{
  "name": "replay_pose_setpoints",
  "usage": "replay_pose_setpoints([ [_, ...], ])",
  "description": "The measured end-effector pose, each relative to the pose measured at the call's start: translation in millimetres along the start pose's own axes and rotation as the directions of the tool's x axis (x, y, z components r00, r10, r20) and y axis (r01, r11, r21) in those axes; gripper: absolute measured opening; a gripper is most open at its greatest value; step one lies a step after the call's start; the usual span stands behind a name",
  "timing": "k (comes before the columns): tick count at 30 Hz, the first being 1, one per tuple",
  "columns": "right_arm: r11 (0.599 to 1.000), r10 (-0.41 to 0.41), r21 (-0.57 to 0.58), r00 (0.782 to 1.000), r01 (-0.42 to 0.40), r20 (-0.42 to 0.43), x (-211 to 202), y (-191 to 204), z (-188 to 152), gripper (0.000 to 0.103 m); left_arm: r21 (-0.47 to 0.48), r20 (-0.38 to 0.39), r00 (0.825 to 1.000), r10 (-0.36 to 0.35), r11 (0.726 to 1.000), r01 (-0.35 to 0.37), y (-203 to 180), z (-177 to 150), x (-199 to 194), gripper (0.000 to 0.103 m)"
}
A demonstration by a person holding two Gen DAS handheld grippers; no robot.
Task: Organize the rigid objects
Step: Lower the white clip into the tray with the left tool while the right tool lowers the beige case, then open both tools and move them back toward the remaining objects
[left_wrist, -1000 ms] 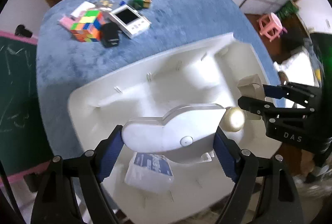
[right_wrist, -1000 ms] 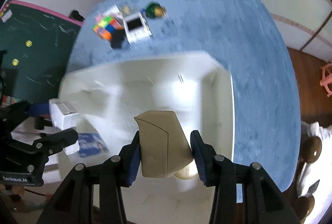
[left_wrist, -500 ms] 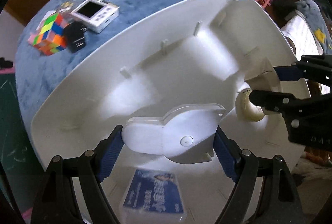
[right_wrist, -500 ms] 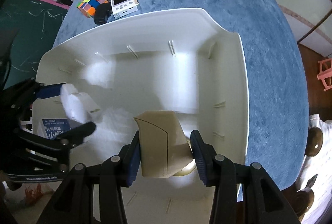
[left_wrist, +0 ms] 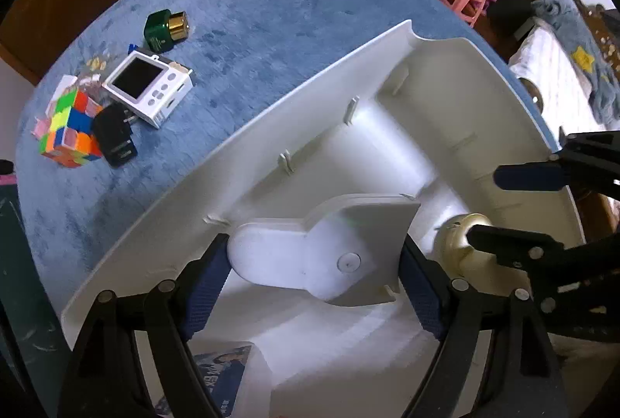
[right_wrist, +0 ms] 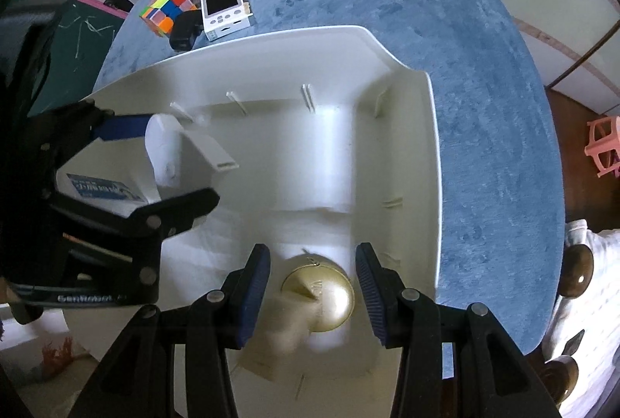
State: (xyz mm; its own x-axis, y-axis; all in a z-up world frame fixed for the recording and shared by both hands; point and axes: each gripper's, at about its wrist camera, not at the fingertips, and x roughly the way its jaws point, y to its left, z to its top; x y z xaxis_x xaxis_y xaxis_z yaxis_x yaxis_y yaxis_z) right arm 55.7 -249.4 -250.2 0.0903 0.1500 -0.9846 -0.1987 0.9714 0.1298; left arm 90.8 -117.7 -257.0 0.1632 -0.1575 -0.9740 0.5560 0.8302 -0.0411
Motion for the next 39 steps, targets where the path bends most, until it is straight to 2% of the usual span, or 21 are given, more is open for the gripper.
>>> replay_pose_setpoints([
  [4, 1.0, 0.007, 0.004, 1.0, -0.007, 0.009, -4, -2, 2, 0.05, 0.004, -0.091, 0.996, 0.013, 1.0, -0.012, -1, 4, 8, 0.086],
  [5, 1.0, 0.007, 0.004, 1.0, -0.007, 0.015, -6, -3, 2, 0.055, 0.001, -0.113, 0.994, 0.014, 1.0, -0.014, -1, 3, 10, 0.087],
  [6, 1.0, 0.005, 0.005, 1.0, -0.005, 0.022, -8, -3, 2, 0.059, -0.002, -0.129, 0.992, 0.012, 1.0, -0.012, -1, 2, 11, 0.088],
  [8, 1.0, 0.009, 0.006, 0.999, -0.009, 0.038, -12, -4, 2, 0.059, -0.019, -0.139, 0.99, 0.008, 1.0, -0.011, 0, 1, 9, 0.089],
  [16, 1.0, 0.001, -0.01, 0.998, -0.001, 0.069, -21, -3, 5, 0.059, -0.075, -0.108, 0.994, 0.033, 0.996, -0.041, 5, -7, -21, 0.089],
  [22, 1.0, 0.015, -0.026, 0.995, -0.012, 0.097, -31, 1, 11, 0.059, -0.116, -0.078, 0.994, 0.08, 0.989, -0.089, 11, -14, -44, 0.089],
  [27, 0.999, 0.027, -0.05, 0.992, -0.021, 0.121, -42, 7, 15, 0.059, -0.142, -0.055, 0.995, 0.078, 0.986, -0.085, 11, -11, -56, 0.088],
  [39, 0.997, 0.048, -0.075, 0.98, -0.034, 0.194, -76, 15, 32, 0.059, -0.187, 0.057, 0.995, 0.079, 0.98, -0.067, 22, -6, -99, 0.088],
])
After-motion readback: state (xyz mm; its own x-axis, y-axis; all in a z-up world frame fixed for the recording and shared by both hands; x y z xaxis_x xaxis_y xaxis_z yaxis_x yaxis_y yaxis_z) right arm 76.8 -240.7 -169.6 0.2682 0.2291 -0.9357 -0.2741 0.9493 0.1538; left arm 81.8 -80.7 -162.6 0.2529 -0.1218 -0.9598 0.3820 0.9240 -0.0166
